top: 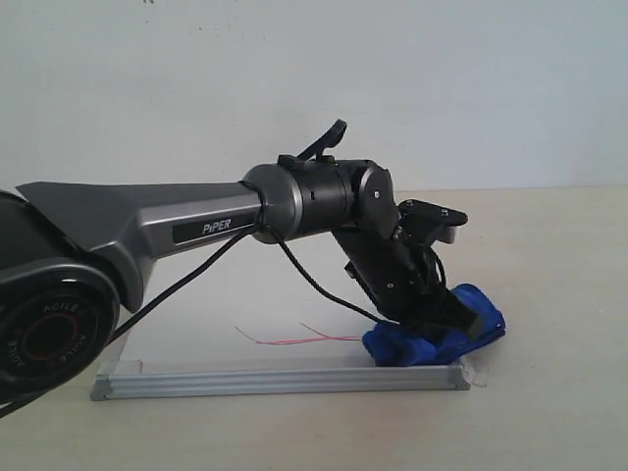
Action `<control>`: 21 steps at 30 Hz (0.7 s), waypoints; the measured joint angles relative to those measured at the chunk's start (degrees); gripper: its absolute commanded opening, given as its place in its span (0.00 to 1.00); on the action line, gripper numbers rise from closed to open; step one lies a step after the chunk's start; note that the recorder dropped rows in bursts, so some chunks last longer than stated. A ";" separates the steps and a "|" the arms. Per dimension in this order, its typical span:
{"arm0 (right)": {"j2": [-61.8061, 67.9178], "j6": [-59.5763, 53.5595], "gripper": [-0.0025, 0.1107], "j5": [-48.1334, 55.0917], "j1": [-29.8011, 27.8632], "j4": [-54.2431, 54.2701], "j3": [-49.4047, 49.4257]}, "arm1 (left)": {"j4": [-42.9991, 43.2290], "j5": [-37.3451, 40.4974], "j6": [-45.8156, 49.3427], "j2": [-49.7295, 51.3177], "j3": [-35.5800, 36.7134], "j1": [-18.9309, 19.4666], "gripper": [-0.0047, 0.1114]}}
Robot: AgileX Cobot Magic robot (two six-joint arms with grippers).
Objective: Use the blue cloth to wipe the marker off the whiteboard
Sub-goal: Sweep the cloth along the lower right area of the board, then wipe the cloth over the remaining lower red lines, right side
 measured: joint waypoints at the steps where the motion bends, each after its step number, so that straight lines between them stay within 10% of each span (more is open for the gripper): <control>1: 0.00 0.00 0.02 0.00 0.00 0.00 0.00 | 0.00 0.56 0.00 0.00 0.00 0.54 0.08; 21: 0.00 0.00 0.02 0.00 0.00 0.00 0.00 | 4.39 20.74 0.82 -3.00 0.98 20.71 0.08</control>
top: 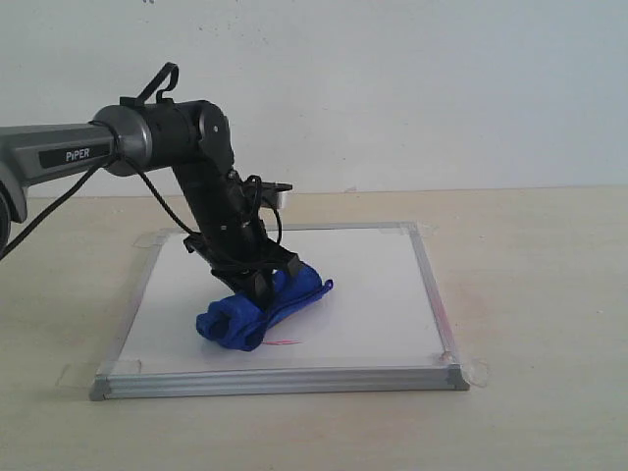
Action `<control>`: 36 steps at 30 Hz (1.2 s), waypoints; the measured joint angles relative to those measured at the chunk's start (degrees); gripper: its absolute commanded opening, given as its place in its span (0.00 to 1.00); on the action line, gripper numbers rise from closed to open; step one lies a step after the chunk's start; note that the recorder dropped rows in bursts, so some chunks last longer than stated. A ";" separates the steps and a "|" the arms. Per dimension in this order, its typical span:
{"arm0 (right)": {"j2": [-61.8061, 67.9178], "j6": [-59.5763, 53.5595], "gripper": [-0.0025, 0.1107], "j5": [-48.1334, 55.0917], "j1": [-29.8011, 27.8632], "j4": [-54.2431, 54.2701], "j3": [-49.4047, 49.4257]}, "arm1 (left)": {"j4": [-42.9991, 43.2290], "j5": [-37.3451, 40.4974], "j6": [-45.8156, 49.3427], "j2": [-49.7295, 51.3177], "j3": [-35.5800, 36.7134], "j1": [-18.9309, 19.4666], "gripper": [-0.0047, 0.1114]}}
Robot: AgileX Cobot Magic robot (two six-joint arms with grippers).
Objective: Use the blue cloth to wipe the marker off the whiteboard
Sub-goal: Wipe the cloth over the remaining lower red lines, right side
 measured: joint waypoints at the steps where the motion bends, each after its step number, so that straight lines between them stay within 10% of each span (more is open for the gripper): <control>1: 0.00 0.00 0.02 0.00 0.00 0.00 0.00 | 0.00 0.00 0.00 -0.05 0.21 0.00 0.08; 22: 0.00 0.00 0.02 0.00 0.00 0.00 0.00 | 1.33 -14.98 1.85 -1.44 3.73 -17.45 0.08; 36: 0.00 0.00 0.02 0.00 0.00 0.00 0.00 | -2.31 -30.79 2.04 -0.26 3.97 -19.96 0.08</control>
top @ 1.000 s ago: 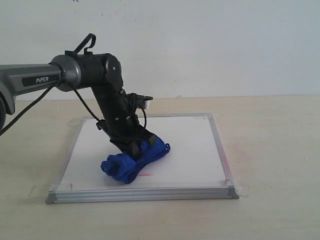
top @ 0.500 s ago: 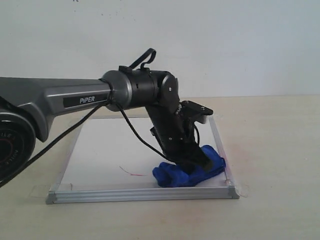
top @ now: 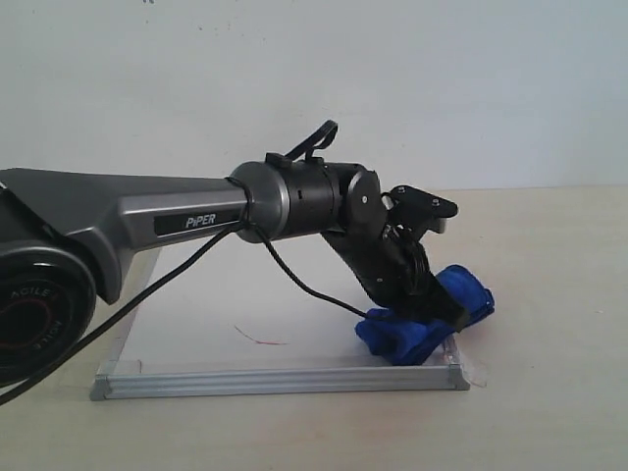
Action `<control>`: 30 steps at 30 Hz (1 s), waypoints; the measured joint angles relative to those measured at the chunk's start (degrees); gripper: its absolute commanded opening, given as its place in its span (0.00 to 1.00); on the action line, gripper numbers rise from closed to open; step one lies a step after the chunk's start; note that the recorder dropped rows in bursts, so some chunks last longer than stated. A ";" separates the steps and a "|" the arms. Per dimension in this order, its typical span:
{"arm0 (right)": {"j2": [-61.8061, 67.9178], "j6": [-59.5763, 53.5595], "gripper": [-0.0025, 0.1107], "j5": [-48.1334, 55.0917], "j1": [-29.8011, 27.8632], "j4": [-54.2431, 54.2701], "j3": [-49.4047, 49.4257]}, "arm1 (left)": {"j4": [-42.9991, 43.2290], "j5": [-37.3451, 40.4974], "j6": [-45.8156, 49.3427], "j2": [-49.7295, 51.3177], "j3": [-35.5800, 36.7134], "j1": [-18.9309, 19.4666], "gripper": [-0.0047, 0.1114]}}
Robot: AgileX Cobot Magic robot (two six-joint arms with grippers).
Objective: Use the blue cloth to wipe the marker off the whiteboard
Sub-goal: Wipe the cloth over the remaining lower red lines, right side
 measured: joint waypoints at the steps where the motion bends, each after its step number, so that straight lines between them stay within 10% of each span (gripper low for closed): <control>1: 0.00 0.00 0.02 0.00 0.00 0.00 0.00 | 0.00 -1.08 0.00 0.11 0.00 0.00 0.08; 30: 0.00 0.00 0.02 0.00 0.00 0.00 0.00 | -9.54 -6.57 2.52 1.99 0.34 -0.44 0.08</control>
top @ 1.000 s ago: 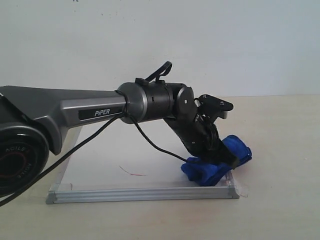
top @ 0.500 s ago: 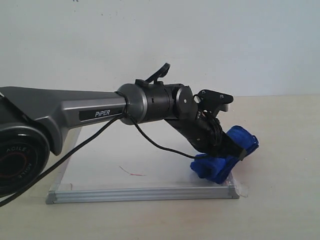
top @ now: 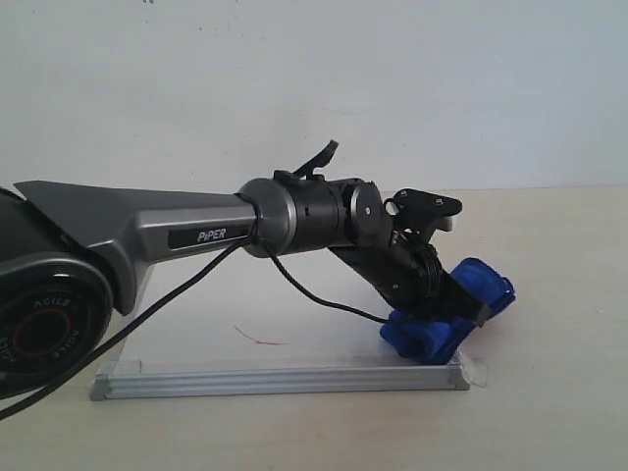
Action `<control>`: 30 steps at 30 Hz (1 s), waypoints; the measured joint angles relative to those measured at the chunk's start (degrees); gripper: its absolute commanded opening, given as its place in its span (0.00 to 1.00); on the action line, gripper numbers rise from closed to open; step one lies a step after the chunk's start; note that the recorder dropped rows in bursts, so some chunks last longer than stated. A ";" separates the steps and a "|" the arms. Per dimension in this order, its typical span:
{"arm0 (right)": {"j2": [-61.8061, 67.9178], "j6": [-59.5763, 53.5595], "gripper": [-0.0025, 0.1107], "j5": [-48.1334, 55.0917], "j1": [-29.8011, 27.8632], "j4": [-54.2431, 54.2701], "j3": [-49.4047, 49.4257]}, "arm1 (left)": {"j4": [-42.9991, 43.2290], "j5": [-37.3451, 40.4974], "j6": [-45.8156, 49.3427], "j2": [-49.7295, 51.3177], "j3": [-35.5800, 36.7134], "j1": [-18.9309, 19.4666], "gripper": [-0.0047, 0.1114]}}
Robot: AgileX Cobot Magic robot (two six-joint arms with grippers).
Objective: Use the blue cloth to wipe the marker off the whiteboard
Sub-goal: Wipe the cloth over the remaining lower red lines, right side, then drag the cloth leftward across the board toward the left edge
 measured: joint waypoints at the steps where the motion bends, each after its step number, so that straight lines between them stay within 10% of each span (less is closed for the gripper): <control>1: 0.00 0.00 0.02 0.00 0.00 0.00 0.00 | 0.00 0.00 0.00 0.00 0.00 0.00 0.08; 19: 0.00 0.00 0.02 0.00 0.00 0.00 0.00 | 6.65 10.71 -5.19 -1.95 -0.11 12.37 0.08; 30: 0.00 0.00 0.02 0.00 0.00 0.00 0.00 | 7.41 13.97 -3.64 -2.06 -0.11 11.59 0.08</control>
